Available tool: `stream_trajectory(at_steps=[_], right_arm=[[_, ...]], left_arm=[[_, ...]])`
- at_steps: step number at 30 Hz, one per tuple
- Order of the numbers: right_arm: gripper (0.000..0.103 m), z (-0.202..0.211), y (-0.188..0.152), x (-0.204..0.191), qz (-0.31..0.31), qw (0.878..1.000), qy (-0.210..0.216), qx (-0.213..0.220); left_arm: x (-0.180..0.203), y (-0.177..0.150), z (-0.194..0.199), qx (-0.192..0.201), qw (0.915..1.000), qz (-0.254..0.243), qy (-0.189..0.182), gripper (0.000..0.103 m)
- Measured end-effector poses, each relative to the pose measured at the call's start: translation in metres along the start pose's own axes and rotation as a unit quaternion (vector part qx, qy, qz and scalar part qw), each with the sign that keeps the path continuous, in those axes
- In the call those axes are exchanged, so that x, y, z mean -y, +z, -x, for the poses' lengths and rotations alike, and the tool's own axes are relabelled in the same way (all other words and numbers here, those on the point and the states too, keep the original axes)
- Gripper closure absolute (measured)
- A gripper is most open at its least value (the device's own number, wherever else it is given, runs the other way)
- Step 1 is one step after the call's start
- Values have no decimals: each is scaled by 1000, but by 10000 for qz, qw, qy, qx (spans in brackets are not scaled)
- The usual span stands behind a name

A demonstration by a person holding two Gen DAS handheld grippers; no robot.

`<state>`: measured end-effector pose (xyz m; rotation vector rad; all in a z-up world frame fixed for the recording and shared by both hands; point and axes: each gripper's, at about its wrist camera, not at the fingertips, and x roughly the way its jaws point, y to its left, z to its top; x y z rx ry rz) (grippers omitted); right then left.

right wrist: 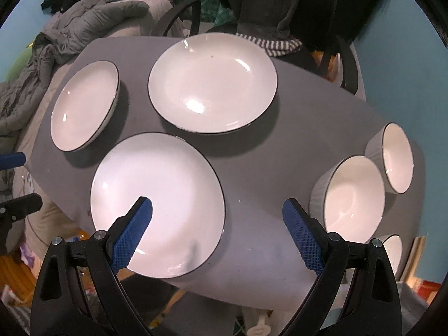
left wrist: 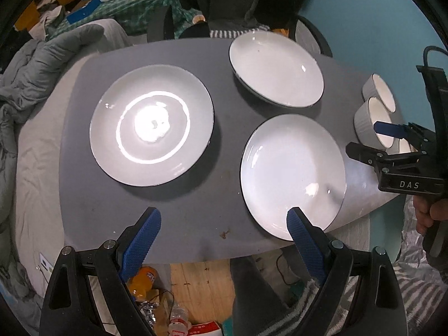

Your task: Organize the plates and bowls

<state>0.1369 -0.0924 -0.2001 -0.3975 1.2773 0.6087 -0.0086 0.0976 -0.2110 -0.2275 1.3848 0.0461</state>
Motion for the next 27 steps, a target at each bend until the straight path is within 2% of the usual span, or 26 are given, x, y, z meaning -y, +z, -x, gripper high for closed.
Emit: stream_trajectory(at_steps=[7,10,13,15,16,18,20,22,27], right_arm=[[9,-24,-5,-3,173,9994,-202,-209],[9,-31,-6,-1,126,9994,-159,-289],[9,-38,-9,0,87,9993,-92,-363],[9,-42,-10,1,87,9991,-38,-414],[11,-43,-11,1,99,9990,-2,-438],[13,-46,-10,1,120,9988,55,-475],[16,-53,-13,2,125,9985,132,-516],[24,-58,-14,6,78,9979,225,-604],[25,-67,-16,12,-50,9963,398,-756]], left_arm=[[1,-3,-25,-222,9996,101,-114,10],[3,-4,-35,-282,9994,70,-164,10],[-2,-4,-44,-393,9982,174,-427,10],[-6,-2,-51,-458,9978,244,-421,10],[-7,-1,-55,-506,9975,269,-420,11],[-9,-1,-59,-583,9968,319,-453,18],[-9,0,-61,-629,9962,358,-490,19],[-9,1,-63,-655,9957,385,-521,19],[-7,5,-72,-736,9954,377,-492,19]])
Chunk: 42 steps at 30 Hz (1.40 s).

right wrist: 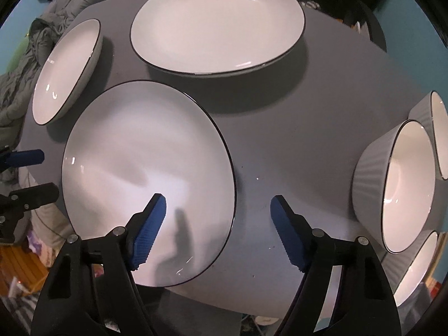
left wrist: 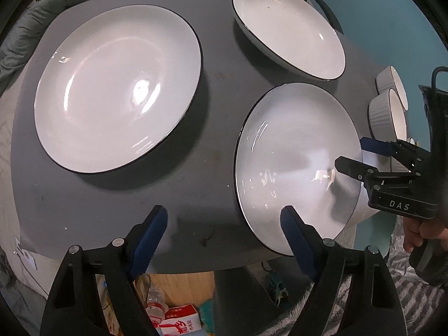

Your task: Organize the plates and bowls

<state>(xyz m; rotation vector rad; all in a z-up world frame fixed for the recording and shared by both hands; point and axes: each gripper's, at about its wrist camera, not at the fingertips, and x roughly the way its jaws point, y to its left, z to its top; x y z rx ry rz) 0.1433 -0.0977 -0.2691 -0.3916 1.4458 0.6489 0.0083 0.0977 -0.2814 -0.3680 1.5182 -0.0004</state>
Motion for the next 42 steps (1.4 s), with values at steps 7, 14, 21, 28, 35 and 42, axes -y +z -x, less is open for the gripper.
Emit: stream_trajectory(at_steps=[7,14,21,28,35,42], right_arm=[[42,-13,7,12,-127,9996,168,-183],[60,-21,4,15,-196,9990,234,-336],[70,-20,-1,15,-236,9985,376,-327],[70,-19,-1,14,-340,9980,441,-302],[71,-18,-3,23,-388,9969,562,-388],[80,-22,8,24,-249,9967,586,-499]], left_arm=[[2,5,-7,-130,9998,95,111,32],[-3,9,-10,-186,9991,310,221,54],[-14,16,-11,-237,9983,503,189,62],[-14,24,-10,-309,9979,537,164,63],[-17,35,-16,-525,9972,528,45,67],[-16,50,-13,-576,9975,414,-77,84]])
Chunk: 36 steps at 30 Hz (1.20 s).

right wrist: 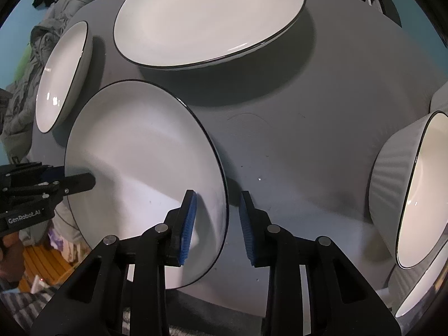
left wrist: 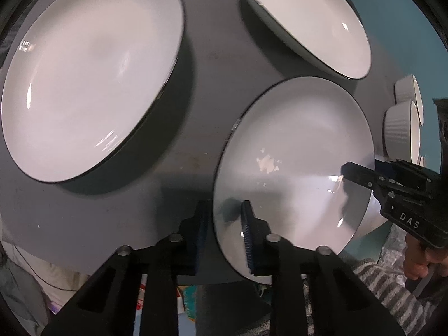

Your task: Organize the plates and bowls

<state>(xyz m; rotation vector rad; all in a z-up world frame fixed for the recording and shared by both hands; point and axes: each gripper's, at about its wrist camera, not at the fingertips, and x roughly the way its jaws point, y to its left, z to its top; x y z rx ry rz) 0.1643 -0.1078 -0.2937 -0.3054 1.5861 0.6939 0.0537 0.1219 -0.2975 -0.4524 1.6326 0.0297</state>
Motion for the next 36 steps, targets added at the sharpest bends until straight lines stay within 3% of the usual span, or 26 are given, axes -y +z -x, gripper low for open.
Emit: stream_trajectory(at_steps=[11,20,36], right_arm=[[82,-2,16,-2,-148,9998,87,-82],[83,-1,-2,-11,-154,9998,-98,-54],[88,1,2,-14,-300,9995,18,1]], left_arm=[[-24,9,13,29,10000,42,-73,87],[-37,20,10,-38,10000,4,-38,87],[-11,19,27,99,9997,-201,129,89]])
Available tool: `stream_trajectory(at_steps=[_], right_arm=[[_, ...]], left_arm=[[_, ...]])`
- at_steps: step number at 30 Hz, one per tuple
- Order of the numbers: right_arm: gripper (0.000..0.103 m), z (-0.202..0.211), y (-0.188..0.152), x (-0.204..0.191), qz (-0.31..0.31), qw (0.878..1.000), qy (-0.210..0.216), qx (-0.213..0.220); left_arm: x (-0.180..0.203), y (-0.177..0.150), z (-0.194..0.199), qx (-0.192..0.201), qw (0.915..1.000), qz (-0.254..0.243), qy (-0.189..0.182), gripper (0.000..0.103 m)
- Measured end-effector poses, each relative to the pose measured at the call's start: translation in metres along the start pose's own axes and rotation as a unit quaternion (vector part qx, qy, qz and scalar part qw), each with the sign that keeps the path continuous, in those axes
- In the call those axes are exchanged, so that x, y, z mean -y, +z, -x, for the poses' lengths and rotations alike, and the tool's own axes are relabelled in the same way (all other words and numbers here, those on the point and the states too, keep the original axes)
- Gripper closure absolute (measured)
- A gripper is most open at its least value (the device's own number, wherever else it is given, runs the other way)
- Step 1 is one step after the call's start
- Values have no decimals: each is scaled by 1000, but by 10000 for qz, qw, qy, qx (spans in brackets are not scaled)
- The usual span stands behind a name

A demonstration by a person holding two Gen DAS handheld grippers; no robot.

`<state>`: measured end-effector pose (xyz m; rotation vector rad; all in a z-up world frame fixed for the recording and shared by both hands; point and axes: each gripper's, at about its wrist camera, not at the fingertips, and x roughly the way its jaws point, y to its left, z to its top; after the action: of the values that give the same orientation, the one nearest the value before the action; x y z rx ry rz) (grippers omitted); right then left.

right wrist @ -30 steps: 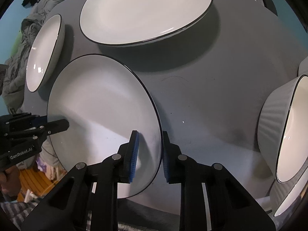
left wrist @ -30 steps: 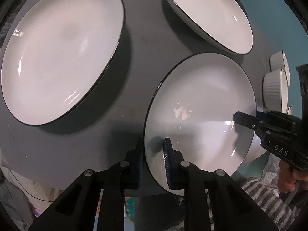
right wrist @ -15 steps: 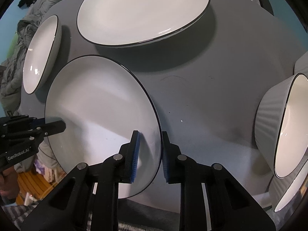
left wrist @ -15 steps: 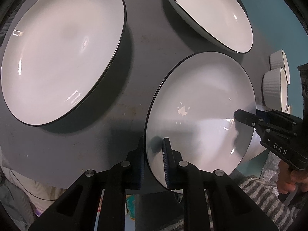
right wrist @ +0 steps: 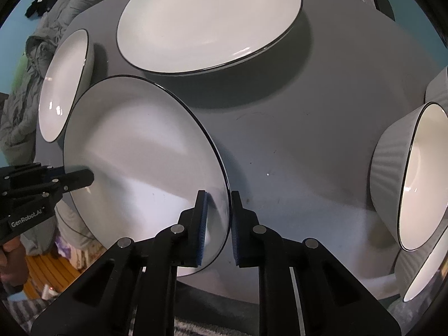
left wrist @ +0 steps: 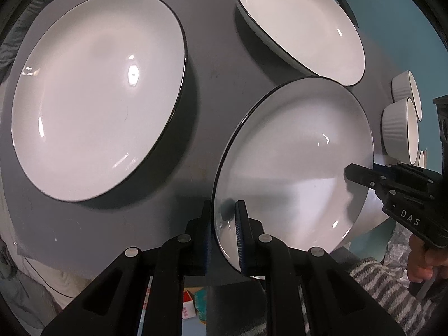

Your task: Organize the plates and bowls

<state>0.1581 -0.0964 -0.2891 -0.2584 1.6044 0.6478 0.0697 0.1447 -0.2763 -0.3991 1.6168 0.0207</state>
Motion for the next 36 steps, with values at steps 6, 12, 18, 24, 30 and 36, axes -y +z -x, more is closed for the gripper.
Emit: stream_trajectory(at_steps=[6,12,18,24,30,36], right_arm=[[88,-2,-4,15,-145,9998,143,14],[87,2,-6,19,-72,9998,174,49],[78,0,-3,16,-97,9998,181,30],[83,4,-6,21,-124,9997,199,67],[87,7,-4,25,-139,9996,223,35],[87,16,-5,28,-168,9995,277,32]], left_arm=[[-4,19,7,12,10000,-43,-30,88],[-4,22,5,22,10000,6,-19,87],[29,27,-9,22,10000,35,23,86],[30,29,-10,-5,10000,40,-29,87],[28,24,-8,72,9999,89,-18,87],[24,26,2,92,9999,99,-67,87]])
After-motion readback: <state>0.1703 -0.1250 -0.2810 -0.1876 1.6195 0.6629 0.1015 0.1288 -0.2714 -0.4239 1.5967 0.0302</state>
